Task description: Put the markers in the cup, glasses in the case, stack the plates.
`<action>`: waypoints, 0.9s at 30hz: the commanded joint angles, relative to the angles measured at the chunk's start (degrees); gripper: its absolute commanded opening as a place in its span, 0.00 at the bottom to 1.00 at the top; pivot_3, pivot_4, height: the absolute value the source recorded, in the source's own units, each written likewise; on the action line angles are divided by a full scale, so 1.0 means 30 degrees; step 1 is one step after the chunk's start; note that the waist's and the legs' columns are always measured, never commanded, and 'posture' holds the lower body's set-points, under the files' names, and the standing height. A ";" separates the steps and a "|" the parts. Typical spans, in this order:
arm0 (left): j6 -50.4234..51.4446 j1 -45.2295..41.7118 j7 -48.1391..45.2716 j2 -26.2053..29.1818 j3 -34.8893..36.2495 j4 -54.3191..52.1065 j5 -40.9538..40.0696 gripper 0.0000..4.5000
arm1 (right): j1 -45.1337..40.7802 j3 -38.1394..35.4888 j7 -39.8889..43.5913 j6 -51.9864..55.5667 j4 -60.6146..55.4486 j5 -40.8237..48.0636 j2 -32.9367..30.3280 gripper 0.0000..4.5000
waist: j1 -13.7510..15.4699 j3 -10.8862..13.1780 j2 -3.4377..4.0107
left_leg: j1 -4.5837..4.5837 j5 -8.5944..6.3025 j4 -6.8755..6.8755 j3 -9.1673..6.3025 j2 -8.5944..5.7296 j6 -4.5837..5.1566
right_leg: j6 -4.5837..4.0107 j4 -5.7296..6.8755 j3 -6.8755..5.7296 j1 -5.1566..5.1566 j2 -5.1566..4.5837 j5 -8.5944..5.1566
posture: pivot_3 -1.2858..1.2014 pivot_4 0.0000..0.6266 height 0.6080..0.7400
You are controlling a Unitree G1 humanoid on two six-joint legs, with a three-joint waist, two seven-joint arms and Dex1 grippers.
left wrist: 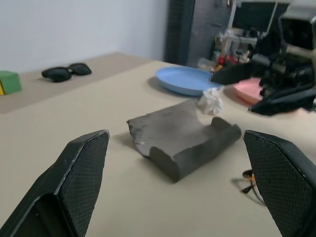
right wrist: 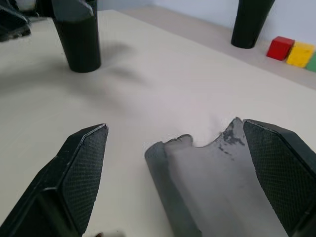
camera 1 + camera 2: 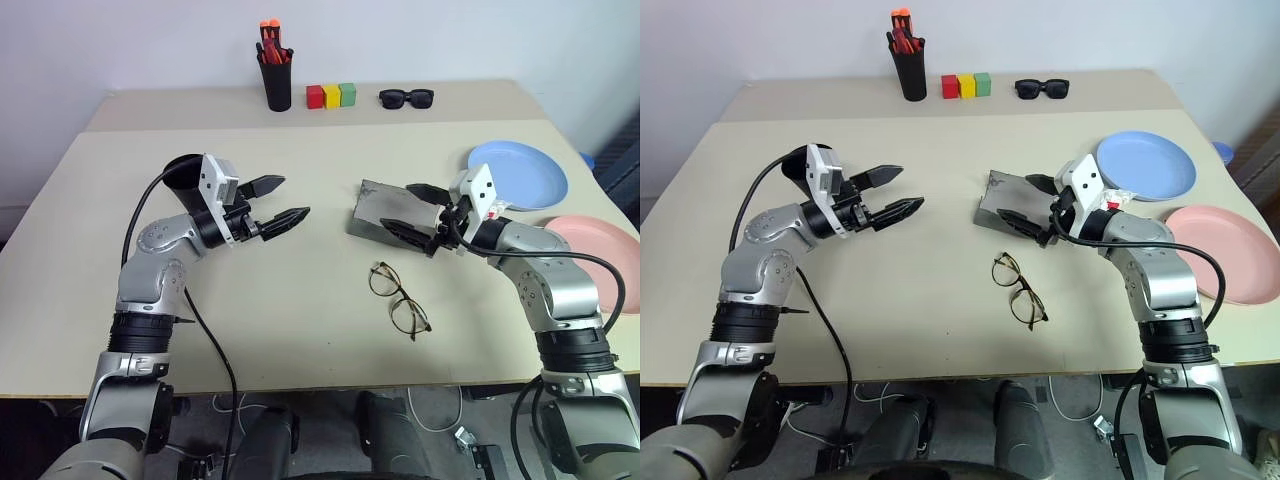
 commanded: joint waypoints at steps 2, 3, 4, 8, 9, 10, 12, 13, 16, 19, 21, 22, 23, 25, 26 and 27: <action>-0.0410 -0.0626 -0.0100 -0.0337 -0.0654 0.0328 0.0493 0.99 | -0.0617 -0.0217 0.0246 -0.0708 0.0139 -0.0145 0.0054 1.00 | -0.0076 0.0000 0.0000 | 0.0014 0.0000 -0.0009 0.0003 0.0003 0.0000 | -0.0001 0.0005 0.0000 0.0000 0.0002 0.0000 | 0.52 0.24 1.00; -0.0563 -0.1153 -0.0327 -0.0584 -0.0999 0.1124 0.0720 0.99 | -0.0551 -0.0311 0.0336 -0.0859 0.0244 -0.0170 -0.0005 1.00 | -0.0080 0.0000 0.0001 | 0.0015 0.0000 -0.0010 0.0004 0.0004 0.0000 | -0.0001 0.0006 -0.0001 0.0000 0.0003 0.0000 | 0.52 0.24 1.00; -0.0836 -0.1783 -0.0473 -0.0789 -0.1508 0.2096 0.1249 0.99 | -0.0456 -0.0395 0.0387 -0.0974 0.0376 -0.0252 -0.0129 1.00 | -0.0048 0.0000 0.0000 | 0.0014 0.0000 -0.0009 0.0004 0.0004 0.0000 | -0.0001 0.0005 -0.0001 0.0000 0.0005 0.0000 | 0.52 0.24 1.00; -0.2543 -0.5028 -0.1538 -0.2287 -0.3222 0.6837 0.3030 0.99 | 0.0006 -0.0961 0.0512 -0.0960 0.0495 -0.0154 -0.0562 1.00 | 0.0055 -0.0001 -0.0002 | 0.0001 0.0002 0.0020 0.0003 -0.0008 -0.0001 | 0.0008 -0.0026 -0.0006 0.0036 0.0003 0.0005 | 0.52 0.24 1.00; -0.2855 -0.5813 -0.1588 -0.2743 -0.3270 0.8027 0.3221 0.99 | 0.0139 -0.1077 0.0564 -0.0892 0.0401 -0.0078 -0.0648 1.00 | 0.0021 -0.0001 -0.0003 | 0.0002 0.0002 0.0020 0.0003 -0.0009 -0.0001 | 0.0022 -0.0044 -0.0007 0.0048 0.0004 0.0012 | 0.52 0.24 1.00; -0.3299 -0.6749 -0.1546 -0.3271 -0.3257 0.9539 0.3442 0.99 | 0.0335 -0.1169 0.0546 -0.0856 0.0247 -0.0084 -0.0749 1.00 | -0.0018 -0.0001 -0.0003 | 0.0000 -0.0001 0.0017 0.0005 -0.0009 0.0003 | 0.0033 -0.0075 -0.0006 0.0050 0.0004 0.0020 | 0.52 0.24 1.00; -0.4164 -0.8507 -0.1717 -0.4109 -0.3978 1.2671 0.4696 0.99 | 0.0896 -0.1465 0.0463 -0.0606 -0.0416 0.0168 -0.0872 1.00 | -0.0020 0.0000 -0.0005 | -0.0003 -0.0005 0.0011 0.0002 -0.0009 0.0012 | 0.0045 -0.0116 -0.0010 0.0068 0.0004 0.0028 | 0.52 0.24 1.00; -0.4113 -0.9110 -0.2059 -0.4384 -0.4400 1.3876 0.5232 0.99 | 0.1122 -0.1562 0.0359 -0.0490 -0.0721 0.0228 -0.0886 1.00 | -0.0056 -0.0001 -0.0003 | 0.0000 -0.0010 0.0005 0.0006 -0.0007 0.0020 | 0.0055 -0.0151 -0.0014 0.0075 0.0006 0.0041 | 0.52 0.24 1.00; -0.5248 -1.0262 -0.2922 -0.5187 -0.4816 1.6531 0.6119 0.99 | 0.1629 -0.1820 -0.0074 -0.0139 -0.1521 0.0383 -0.0745 1.00 | -0.0269 -0.0009 0.0012 | 0.0016 -0.0034 -0.0020 0.0047 -0.0001 0.0062 | 0.0066 -0.0200 -0.0004 0.0084 0.0005 0.0048 | 0.52 0.24 1.00; -0.5206 -1.1407 -0.3953 -0.5646 -0.4963 1.8347 0.6761 0.99 | 0.2091 -0.2059 -0.0477 0.0206 -0.2218 0.0563 -0.0623 1.00 | -0.0237 -0.0004 0.0008 | 0.0020 -0.0038 -0.0026 0.0053 0.0003 0.0070 | 0.0067 -0.0198 -0.0002 0.0078 0.0005 0.0049 | 0.52 0.24 1.00; -0.5254 -1.1958 -0.4236 -0.5814 -0.5267 1.9370 0.7491 0.99 | 0.2273 -0.2132 -0.0628 0.0313 -0.2451 0.0607 -0.0655 1.00 | -0.0146 -0.0001 0.0003 | 0.0003 -0.0036 -0.0013 0.0047 0.0002 0.0069 | 0.0071 -0.0194 -0.0005 0.0078 0.0007 0.0051 | 0.52 0.24 1.00; -0.5821 -1.2151 -0.3501 -0.5951 -0.5488 1.9923 0.8098 0.99 | 0.2310 -0.2230 -0.0710 0.0380 -0.2551 0.0691 -0.0648 1.00 | -0.0104 -0.0001 0.0003 | 0.0002 -0.0036 0.0001 0.0047 -0.0001 0.0069 | 0.0081 -0.0195 -0.0004 0.0084 0.0006 0.0056 | 0.52 0.24 1.00; -0.6356 -1.2300 -0.2892 -0.6111 -0.5598 2.0388 0.8558 0.99 | 0.2317 -0.2296 -0.0788 0.0401 -0.2618 0.0725 -0.0634 1.00 | -0.0079 -0.0001 0.0003 | 0.0000 -0.0037 0.0013 0.0044 -0.0003 0.0070 | 0.0089 -0.0199 -0.0004 0.0094 0.0006 0.0060 | 0.52 0.24 1.00; -0.6842 -1.2495 -0.2131 -0.6546 -0.5426 2.1090 0.8975 0.99 | 0.2334 -0.2291 -0.0940 0.0468 -0.2788 0.0728 -0.0616 1.00 | -0.0028 -0.0001 0.0002 | 0.0007 -0.0037 0.0022 0.0042 -0.0005 0.0071 | 0.0103 -0.0221 -0.0003 0.0119 0.0005 0.0067 | 0.52 0.24 1.00; -0.6939 -1.2541 -0.1916 -0.6757 -0.5320 2.1346 0.9115 0.99 | 0.2343 -0.2259 -0.1011 0.0504 -0.2869 0.0730 -0.0611 1.00 | -0.0025 -0.0001 0.0003 | 0.0005 -0.0037 0.0025 0.0035 -0.0007 0.0071 | 0.0108 -0.0229 -0.0003 0.0124 0.0005 0.0071 | 0.52 0.24 1.00; -0.6925 -1.2558 -0.1780 -0.6930 -0.5274 2.1563 0.9278 0.99 | 0.2349 -0.2245 -0.1078 0.0548 -0.2949 0.0745 -0.0609 1.00 | -0.0028 -0.0001 0.0002 | 0.0003 -0.0037 0.0024 0.0035 -0.0008 0.0071 | 0.0111 -0.0232 -0.0003 0.0125 0.0004 0.0071 | 0.52 0.24 1.00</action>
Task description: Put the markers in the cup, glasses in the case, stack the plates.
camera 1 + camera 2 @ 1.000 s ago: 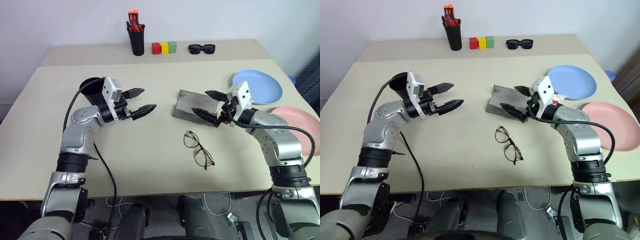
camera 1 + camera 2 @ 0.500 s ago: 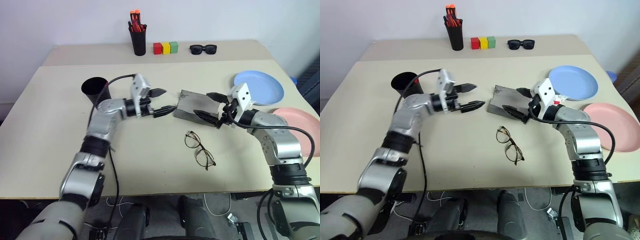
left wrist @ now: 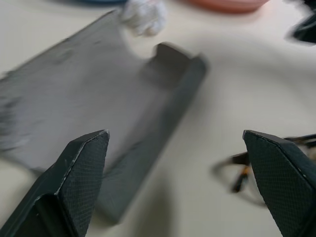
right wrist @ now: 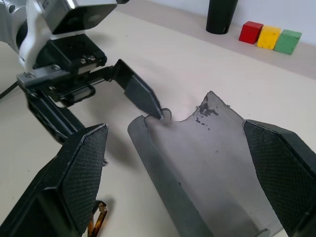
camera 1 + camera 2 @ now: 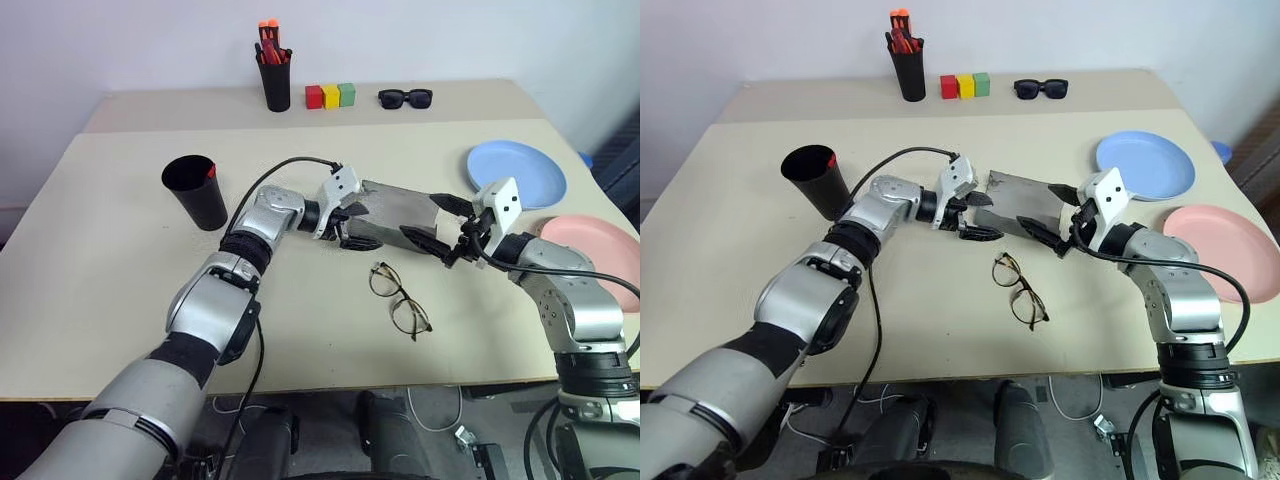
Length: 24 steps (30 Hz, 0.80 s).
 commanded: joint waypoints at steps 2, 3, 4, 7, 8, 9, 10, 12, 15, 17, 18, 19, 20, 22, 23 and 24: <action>-0.0616 -0.0426 0.0801 -0.0833 -0.0039 0.0888 0.1092 0.99 | -0.0009 -0.0538 -0.0339 0.0083 -0.1293 0.0381 -0.0093 1.00 | -0.0019 0.0000 0.0000 | -0.0004 0.0000 -0.0002 -0.0002 -0.0001 0.0001 | 0.0002 -0.0007 0.0000 -0.0001 0.0000 0.0001 | 0.52 0.24 1.00; -0.0598 -0.0400 0.0884 -0.0885 -0.0141 0.1009 0.1375 0.99 | 0.0040 -0.0549 -0.0389 0.0106 -0.1398 0.0393 -0.0105 1.00 | -0.0022 0.0000 0.0000 | -0.0003 0.0000 -0.0004 -0.0002 -0.0001 0.0001 | 0.0002 -0.0008 0.0000 0.0000 0.0000 0.0001 | 0.52 0.24 1.00; -0.0613 -0.0368 0.1029 -0.0930 -0.0253 0.1112 0.1687 0.99 | 0.0091 -0.0586 -0.0422 0.0118 -0.1464 0.0420 -0.0123 1.00 | -0.0027 0.0000 0.0000 | -0.0003 0.0000 -0.0004 -0.0002 -0.0001 0.0001 | 0.0002 -0.0007 0.0000 0.0000 0.0000 0.0001 | 0.52 0.24 1.00; -0.0742 -0.0268 0.1084 -0.0956 -0.0301 0.1253 0.2303 0.87 | 0.0235 -0.0673 -0.0512 0.0236 -0.1708 0.0536 -0.0149 1.00 | -0.0070 -0.0001 0.0001 | 0.0009 0.0000 -0.0007 -0.0001 0.0002 0.0001 | 0.0002 0.0002 0.0000 0.0000 0.0001 0.0002 | 0.52 0.24 1.00; -0.0866 -0.0258 0.1103 -0.0949 -0.0173 0.1230 0.2357 0.81 | 0.0268 -0.0671 -0.0530 0.0279 -0.1765 0.0560 -0.0147 1.00 | -0.0066 -0.0001 0.0002 | 0.0011 0.0000 -0.0006 0.0000 0.0001 0.0001 | 0.0001 0.0004 0.0000 0.0000 0.0001 0.0002 | 0.52 0.24 1.00; -0.0695 -0.0338 0.1065 -0.0930 0.0094 0.1213 0.2241 0.71 | 0.0303 -0.0658 -0.0519 0.0384 -0.1836 0.0640 -0.0127 1.00 | -0.0053 -0.0002 0.0002 | 0.0011 0.0000 -0.0004 -0.0001 0.0002 0.0000 | 0.0001 0.0005 0.0000 0.0001 0.0001 0.0002 | 0.52 0.24 1.00; -0.0500 -0.0447 0.0978 -0.0886 0.0327 0.1201 0.2143 0.60 | 0.0337 -0.0654 -0.0493 0.0476 -0.1902 0.0732 -0.0103 1.00 | -0.0042 -0.0002 0.0002 | 0.0012 0.0000 -0.0003 -0.0001 0.0001 0.0000 | 0.0002 0.0005 0.0000 0.0004 0.0001 0.0002 | 0.52 0.24 1.00; -0.0552 -0.0620 0.0666 -0.0647 0.0327 0.1139 0.2336 0.36 | 0.0359 -0.0584 -0.0492 0.0451 -0.1929 0.0702 -0.0047 1.00 | -0.0041 -0.0002 0.0002 | 0.0009 0.0000 0.0001 -0.0001 0.0000 0.0001 | 0.0003 0.0003 0.0000 0.0008 0.0000 0.0002 | 0.52 0.24 1.00; -0.0293 -0.0929 0.0210 -0.0220 0.0395 0.0941 0.2402 0.02 | 0.0082 -0.0384 -0.0398 0.0185 -0.1651 0.0587 0.0015 1.00 | -0.0050 -0.0002 0.0002 | 0.0009 0.0000 0.0003 -0.0001 0.0000 0.0000 | 0.0003 0.0003 -0.0001 0.0010 0.0001 0.0003 | 0.52 0.24 1.00; -0.0110 -0.1015 -0.0343 0.0111 0.0297 0.0791 0.2517 0.01 | -0.0201 -0.0314 -0.0358 0.0116 -0.1401 0.0539 0.0016 1.00 | -0.0117 -0.0001 0.0002 | 0.0014 0.0000 0.0001 -0.0002 0.0001 0.0001 | 0.0003 0.0006 0.0000 0.0008 0.0001 0.0003 | 0.52 0.24 1.00; -0.0169 -0.1003 -0.0680 0.0292 0.0159 0.0688 0.2664 0.01 | -0.0315 -0.0335 -0.0336 0.0117 -0.1282 0.0568 0.0019 1.00 | -0.0131 -0.0002 0.0002 | 0.0015 0.0000 -0.0001 0.0000 0.0002 0.0001 | 0.0003 0.0007 -0.0001 0.0007 0.0002 0.0003 | 0.52 0.24 1.00; -0.0372 -0.0977 -0.0930 0.0418 0.0057 0.0585 0.2795 0.01 | -0.0391 -0.0369 -0.0306 0.0131 -0.1184 0.0610 0.0012 1.00 | -0.0131 -0.0002 0.0003 | 0.0015 0.0000 -0.0003 -0.0001 0.0002 0.0001 | 0.0002 0.0007 -0.0001 0.0007 0.0003 0.0003 | 0.52 0.24 1.00; -0.0308 -0.0982 -0.1539 0.0681 0.0087 0.0378 0.2744 0.01 | -0.0425 -0.0311 -0.0232 0.0113 -0.1149 0.0605 0.0006 1.00 | -0.0123 -0.0001 0.0003 | 0.0017 0.0000 -0.0002 0.0000 0.0002 0.0001 | 0.0003 0.0008 -0.0001 0.0007 0.0003 0.0003 | 0.52 0.24 1.00; 0.0119 -0.1009 -0.2900 0.1125 0.0358 -0.0047 0.2369 0.01 | -0.0443 -0.0230 -0.0124 0.0079 -0.1078 0.0570 0.0001 1.00 | -0.0095 -0.0001 0.0003 | 0.0012 0.0000 -0.0001 -0.0001 0.0002 0.0001 | 0.0002 0.0006 -0.0001 0.0006 0.0003 0.0003 | 0.52 0.24 1.00; 0.0349 -0.0993 -0.3724 0.1426 0.0463 -0.0352 0.2169 0.01 | -0.0468 -0.0202 -0.0124 0.0082 -0.1045 0.0547 0.0029 1.00 | -0.0093 -0.0001 0.0003 | 0.0006 0.0000 0.0000 -0.0003 0.0001 0.0000 | 0.0002 0.0004 -0.0002 0.0005 0.0003 0.0003 | 0.52 0.24 1.00; 0.0536 -0.0938 -0.4509 0.1693 0.0565 -0.0699 0.1959 0.01 | -0.0493 -0.0176 -0.0116 0.0053 -0.1001 0.0513 0.0048 1.00 | -0.0096 -0.0001 0.0003 | 0.0005 -0.0001 0.0000 -0.0002 0.0000 0.0001 | 0.0002 0.0005 -0.0001 0.0006 0.0003 0.0003 | 0.52 0.24 1.00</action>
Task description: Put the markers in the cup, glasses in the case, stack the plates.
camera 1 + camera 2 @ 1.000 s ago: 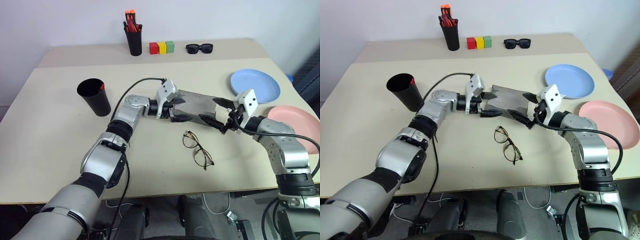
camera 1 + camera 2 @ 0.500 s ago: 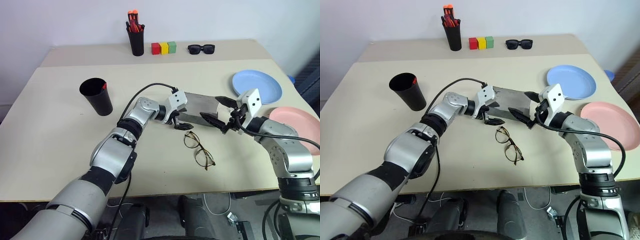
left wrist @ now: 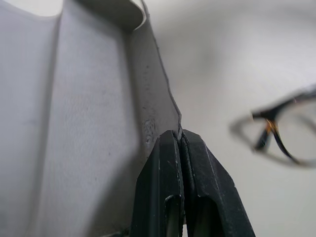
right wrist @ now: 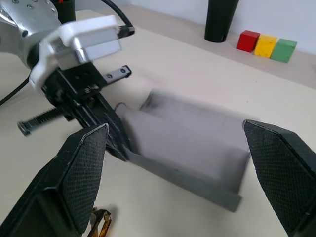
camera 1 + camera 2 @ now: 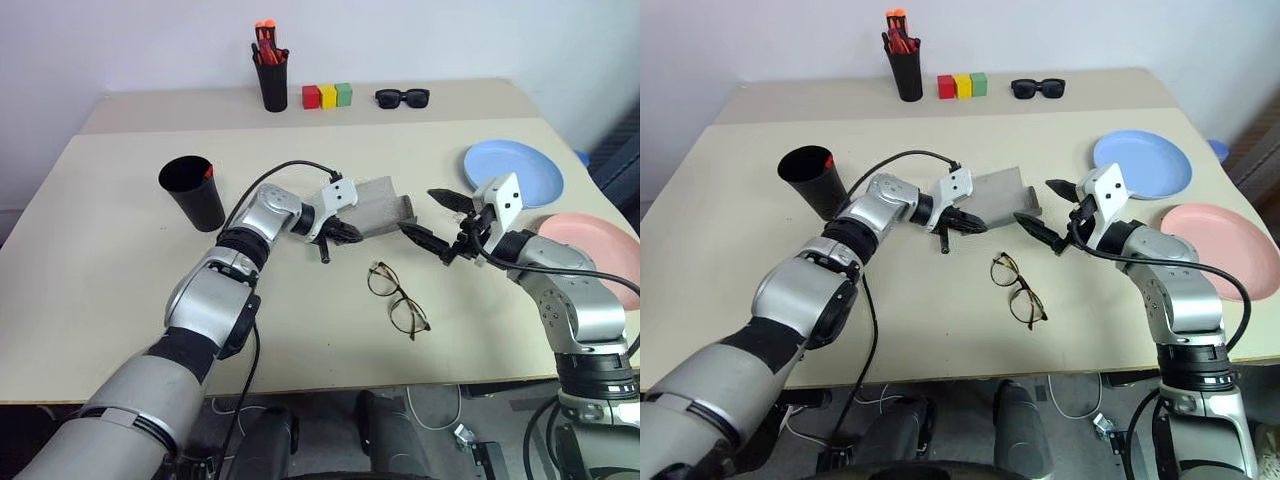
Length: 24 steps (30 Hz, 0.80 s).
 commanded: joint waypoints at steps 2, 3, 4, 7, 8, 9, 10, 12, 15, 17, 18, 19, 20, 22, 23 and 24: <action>0.1089 -0.0315 -0.3346 0.1224 0.0602 -0.2099 -0.1033 0.01 | -0.0484 -0.0148 0.0115 -0.0430 -0.0110 0.0109 0.0045 1.00 | -0.0005 0.0000 0.0000 | -0.0002 0.0000 0.0001 0.0000 0.0000 0.0000 | 0.0000 0.0000 0.0000 -0.0002 0.0000 0.0000 | 0.52 0.24 1.00; 0.0876 -0.0087 -0.4148 0.1571 0.0560 -0.2644 -0.1158 0.01 | -0.0515 -0.0143 0.0120 -0.0410 -0.0103 0.0136 0.0055 1.00 | -0.0011 0.0000 0.0000 | -0.0005 0.0000 0.0000 -0.0001 0.0000 0.0000 | 0.0000 -0.0001 -0.0001 -0.0004 0.0000 0.0001 | 0.52 0.24 1.00; 0.1017 0.0140 -0.5094 0.2046 0.0400 -0.3220 -0.1216 0.01 | -0.0546 -0.0128 0.0144 -0.0431 -0.0048 0.0123 0.0046 1.00 | -0.0025 0.0001 0.0001 | -0.0003 0.0000 0.0000 -0.0001 0.0001 0.0000 | 0.0000 0.0001 0.0000 -0.0004 0.0000 0.0001 | 0.52 0.24 1.00; 0.1185 0.0919 -0.6962 0.3438 -0.0149 -0.4800 -0.1606 0.01 | -0.0645 -0.0078 0.0221 -0.0510 0.0127 0.0054 0.0009 1.00 | -0.0074 0.0001 0.0003 | 0.0002 0.0000 -0.0004 -0.0002 0.0002 0.0000 | -0.0001 0.0004 0.0000 -0.0004 0.0000 0.0001 | 0.52 0.24 1.00; 0.0871 0.1272 -0.7286 0.4080 -0.0587 -0.5186 -0.1758 0.01 | -0.0708 -0.0036 0.0274 -0.0618 0.0221 -0.0010 -0.0003 1.00 | -0.0131 0.0002 0.0004 | 0.0003 0.0000 -0.0004 -0.0001 0.0002 0.0001 | -0.0002 0.0007 0.0000 -0.0007 0.0000 0.0001 | 0.52 0.24 1.00; 0.0343 0.1682 -0.7471 0.4745 -0.1163 -0.5559 -0.2128 0.01 | -0.0781 -0.0012 0.0306 -0.0666 0.0291 -0.0013 0.0026 1.00 | -0.0154 0.0002 0.0004 | 0.0006 0.0000 -0.0007 0.0000 0.0005 0.0001 | -0.0002 0.0016 0.0002 -0.0013 0.0000 0.0001 | 0.52 0.24 1.00; 0.0360 0.1961 -0.7524 0.5261 -0.1706 -0.5805 -0.2422 0.01 | -0.0841 0.0011 0.0317 -0.0675 0.0340 -0.0008 0.0060 1.00 | -0.0169 0.0001 0.0005 | 0.0011 0.0000 -0.0007 0.0001 0.0007 0.0000 | -0.0004 0.0028 0.0002 -0.0018 0.0000 0.0002 | 0.52 0.24 1.00; 0.0306 0.2332 -0.7524 0.5922 -0.2440 -0.6153 -0.2895 0.01 | -0.0918 0.0052 0.0314 -0.0674 0.0394 -0.0026 0.0116 1.00 | -0.0111 0.0001 0.0005 | 0.0009 0.0000 -0.0008 -0.0004 0.0009 0.0000 | -0.0009 0.0049 0.0002 -0.0028 0.0002 0.0004 | 0.52 0.24 1.00; -0.0065 0.2762 -0.7524 0.6545 -0.3012 -0.6281 -0.3072 0.01 | -0.0871 0.0098 0.0341 -0.0681 0.0324 -0.0095 0.0173 1.00 | 0.0088 0.0004 0.0000 | -0.0022 0.0000 0.0018 -0.0018 0.0002 0.0000 | -0.0009 0.0045 0.0000 -0.0029 0.0002 0.0005 | 0.52 0.24 1.00; -0.0221 0.2948 -0.7524 0.6650 -0.3363 -0.6337 -0.3615 0.01 | -0.0861 0.0090 0.0381 -0.0655 0.0304 -0.0103 0.0158 1.00 | 0.0124 0.0004 0.0000 | -0.0036 -0.0002 0.0047 -0.0019 -0.0003 0.0004 | -0.0007 0.0041 0.0000 -0.0023 0.0001 0.0006 | 0.52 0.24 1.00; -0.0389 0.3038 -0.7524 0.6644 -0.3517 -0.6354 -0.3994 0.13 | -0.0879 0.0095 0.0416 -0.0645 0.0318 -0.0102 0.0136 1.00 | 0.0096 0.0004 0.0000 | -0.0041 -0.0004 0.0055 -0.0019 -0.0003 0.0006 | -0.0005 0.0039 -0.0001 -0.0021 0.0001 0.0007 | 0.52 0.24 1.00; -0.0782 0.3077 -0.7524 0.6598 -0.3580 -0.6222 -0.4094 0.20 | -0.0902 0.0099 0.0441 -0.0631 0.0340 -0.0106 0.0112 1.00 | 0.0061 0.0004 0.0000 | -0.0040 -0.0005 0.0056 -0.0017 -0.0004 0.0008 | -0.0003 0.0038 0.0001 -0.0020 0.0001 0.0008 | 0.52 0.24 1.00; -0.0797 0.3044 -0.7524 0.6631 -0.3773 -0.6079 -0.4116 0.32 | -0.0936 0.0114 0.0454 -0.0608 0.0342 -0.0129 0.0078 1.00 | 0.0022 0.0004 0.0000 | -0.0036 -0.0005 0.0055 -0.0018 -0.0002 0.0009 | -0.0003 0.0040 0.0001 -0.0020 0.0001 0.0008 | 0.52 0.24 1.00; -0.1071 0.2943 -0.7524 0.6649 -0.3887 -0.5839 -0.4237 0.54 | -0.0993 0.0120 0.0463 -0.0528 0.0322 -0.0130 0.0035 1.00 | -0.0007 0.0004 0.0000 | -0.0028 -0.0006 0.0051 -0.0018 0.0000 0.0011 | -0.0004 0.0048 -0.0001 -0.0022 0.0003 0.0008 | 0.52 0.24 1.00; -0.1342 0.2859 -0.7524 0.6620 -0.3761 -0.5712 -0.4353 0.65 | -0.1013 0.0111 0.0468 -0.0425 0.0247 -0.0084 0.0009 1.00 | -0.0045 0.0004 0.0000 | -0.0028 -0.0006 0.0051 -0.0018 0.0001 0.0011 | -0.0004 0.0048 0.0000 -0.0023 0.0004 0.0008 | 0.52 0.24 1.00; -0.1575 0.2790 -0.7524 0.6635 -0.3599 -0.5746 -0.4676 0.76 | -0.1000 0.0128 0.0508 -0.0247 0.0082 -0.0001 -0.0046 1.00 | -0.0059 0.0004 0.0000 | -0.0028 -0.0006 0.0051 -0.0017 0.0001 0.0011 | -0.0005 0.0048 0.0001 -0.0024 0.0004 0.0008 | 0.52 0.24 1.00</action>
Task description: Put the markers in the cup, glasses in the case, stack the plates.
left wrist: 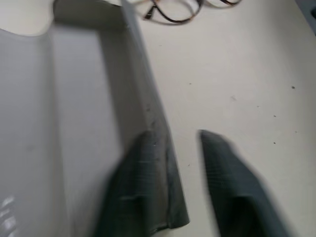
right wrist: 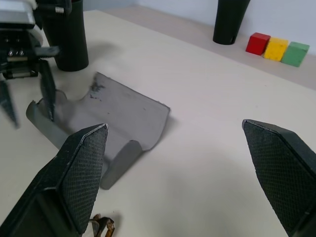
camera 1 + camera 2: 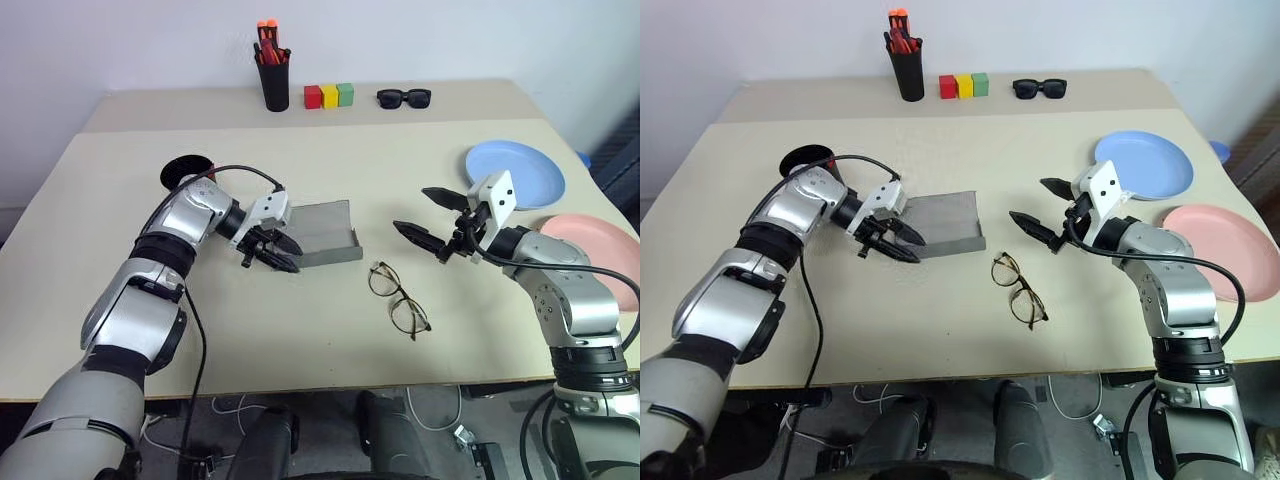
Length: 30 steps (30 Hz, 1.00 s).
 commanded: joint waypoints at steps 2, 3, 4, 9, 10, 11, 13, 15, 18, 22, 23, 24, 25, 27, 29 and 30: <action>-0.0062 -0.0446 -0.0064 0.0278 0.0506 -0.0650 -0.1782 0.99 | -0.0332 -0.0143 0.0107 0.0678 -0.1056 0.0514 -0.0254 1.00 | -0.0002 0.0000 0.0000 | 0.0004 -0.0001 0.0000 0.0002 0.0001 0.0001 | -0.0001 0.0002 0.0000 0.0000 0.0000 0.0000 | 0.52 0.24 1.00; 0.0242 -0.0393 -0.0064 0.0466 0.0554 -0.1128 -0.2216 0.99 | -0.0219 -0.0041 0.0113 0.1131 -0.1415 0.0558 -0.0398 1.00 | 0.0005 0.0000 0.0000 | 0.0002 -0.0001 0.0000 0.0001 0.0002 0.0001 | -0.0001 0.0002 0.0000 0.0000 0.0000 0.0000 | 0.52 0.24 1.00; 0.0745 -0.0274 -0.0064 0.0668 0.0710 -0.1776 -0.2730 0.99 | -0.0080 0.0016 0.0028 0.1858 -0.1854 0.0687 -0.0561 1.00 | 0.0005 0.0001 0.0000 | 0.0000 -0.0001 0.0002 0.0001 0.0001 0.0002 | -0.0001 0.0004 0.0000 0.0000 0.0000 0.0000 | 0.52 0.24 1.00; 0.5956 0.2193 0.0057 0.2339 0.3264 -0.8279 -0.6269 0.99 | 0.0535 -0.0622 -0.2062 0.7959 -0.6080 0.2985 -0.1009 1.00 | -0.0091 -0.0001 0.0008 | -0.0019 -0.0015 0.0003 -0.0003 0.0007 0.0025 | -0.0004 0.0075 0.0009 -0.0053 -0.0004 -0.0002 | 0.52 0.24 1.00; 0.6874 0.2855 0.0229 0.2629 0.3848 -0.9498 -0.6754 0.99 | 0.0669 -0.0812 -0.2472 0.9010 -0.6964 0.3598 -0.1061 1.00 | -0.0092 -0.0003 0.0012 | -0.0021 -0.0021 0.0002 -0.0003 0.0010 0.0034 | -0.0008 0.0122 0.0016 -0.0073 -0.0005 -0.0004 | 0.52 0.24 1.00; 0.7993 0.3519 0.0508 0.3013 0.4337 -1.0694 -0.7203 0.99 | 0.0789 -0.0921 -0.2996 0.9964 -0.7807 0.3984 -0.1128 1.00 | -0.0075 -0.0003 0.0012 | -0.0027 -0.0021 0.0000 -0.0002 0.0013 0.0035 | -0.0013 0.0181 0.0023 -0.0100 -0.0005 -0.0007 | 0.52 0.24 1.00; 0.9630 0.5265 0.1025 0.3996 0.5306 -1.3181 -0.8037 0.99 | 0.1126 -0.0871 -0.4407 1.2218 -0.9634 0.4513 -0.1161 1.00 | -0.0062 -0.0004 0.0011 | -0.0027 -0.0020 0.0004 0.0000 0.0013 0.0034 | -0.0025 0.0182 0.0026 -0.0121 -0.0005 -0.0014 | 0.52 0.24 1.00; 1.0729 0.7126 0.2129 0.4579 0.6503 -1.5477 -0.8852 0.99 | 0.1604 -0.0479 -0.5459 1.4230 -1.1519 0.4881 -0.1399 1.00 | -0.0009 -0.0003 0.0011 | -0.0020 -0.0018 0.0007 -0.0003 0.0021 0.0030 | -0.0038 0.0192 0.0030 -0.0124 -0.0003 -0.0023 | 0.52 0.24 1.00; 1.2492 0.9531 0.3641 0.4967 0.8387 -1.8479 -1.0549 0.99 | 0.2148 -0.0038 -0.6279 1.6602 -1.3197 0.5064 -0.2392 1.00 | 0.0100 -0.0004 0.0008 | -0.0030 -0.0018 0.0028 -0.0002 0.0023 0.0030 | -0.0041 0.0195 0.0030 -0.0124 -0.0006 -0.0026 | 0.52 0.24 1.00; 1.2917 1.2063 0.4405 0.5498 1.0048 -2.0698 -1.1558 0.99 | 0.1679 0.0552 -0.7896 1.8839 -1.2940 0.4364 -0.2614 1.00 | 0.0139 -0.0005 0.0001 | -0.0074 -0.0020 0.0131 -0.0006 0.0016 0.0030 | -0.0038 0.0177 0.0020 -0.0092 -0.0013 -0.0027 | 0.52 0.24 1.00; 1.2614 1.2607 0.4453 0.5558 1.0368 -2.1049 -1.1601 0.99 | 0.1455 0.0562 -0.8281 1.9274 -1.2776 0.4271 -0.2334 1.00 | 0.0123 -0.0005 0.0003 | -0.0068 -0.0020 0.0138 0.0004 0.0016 0.0030 | -0.0039 0.0173 0.0021 -0.0087 -0.0013 -0.0028 | 0.52 0.24 1.00; 1.2264 1.3051 0.4620 0.5460 1.0724 -2.1330 -1.1714 0.99 | 0.1300 0.0328 -0.8657 1.9733 -1.2525 0.4233 -0.1814 1.00 | 0.0111 -0.0006 0.0003 | -0.0060 -0.0020 0.0139 0.0013 0.0017 0.0030 | -0.0040 0.0177 0.0023 -0.0086 -0.0013 -0.0028 | 0.52 0.24 1.00; 1.1825 1.3505 0.4722 0.5385 1.1077 -2.1567 -1.1760 0.99 | 0.1304 0.0373 -0.8771 1.9953 -1.2402 0.4248 -0.1579 1.00 | 0.0108 -0.0006 0.0003 | -0.0049 -0.0020 0.0136 0.0015 0.0021 0.0031 | -0.0042 0.0179 0.0022 -0.0084 -0.0008 -0.0029 | 0.52 0.24 1.00; 1.1601 1.4123 0.4966 0.5358 1.1628 -2.1935 -1.2034 0.99 | 0.1318 0.0393 -0.9118 2.0490 -1.2036 0.4125 -0.1015 1.00 | 0.0107 -0.0005 0.0004 | -0.0045 -0.0021 0.0134 0.0015 0.0027 0.0031 | -0.0045 0.0182 0.0021 -0.0084 0.0001 -0.0030 | 0.52 0.24 1.00; 1.1420 1.4509 0.5278 0.5353 1.1986 -2.2279 -1.2176 0.99 | 0.1335 0.0269 -0.9469 2.0859 -1.1398 0.3849 -0.0519 1.00 | 0.0130 -0.0008 -0.0001 | -0.0050 -0.0021 0.0133 0.0013 0.0026 0.0031 | -0.0045 0.0178 0.0020 -0.0084 0.0001 -0.0029 | 0.52 0.24 1.00; 1.1453 1.4655 0.5437 0.5376 1.2075 -2.2420 -1.2257 0.99 | 0.1336 0.0304 -0.9541 2.0862 -1.1177 0.3691 -0.0520 1.00 | 0.0152 -0.0007 0.0001 | -0.0054 -0.0020 0.0136 0.0014 0.0023 0.0031 | -0.0044 0.0178 0.0021 -0.0081 -0.0002 -0.0029 | 0.52 0.24 1.00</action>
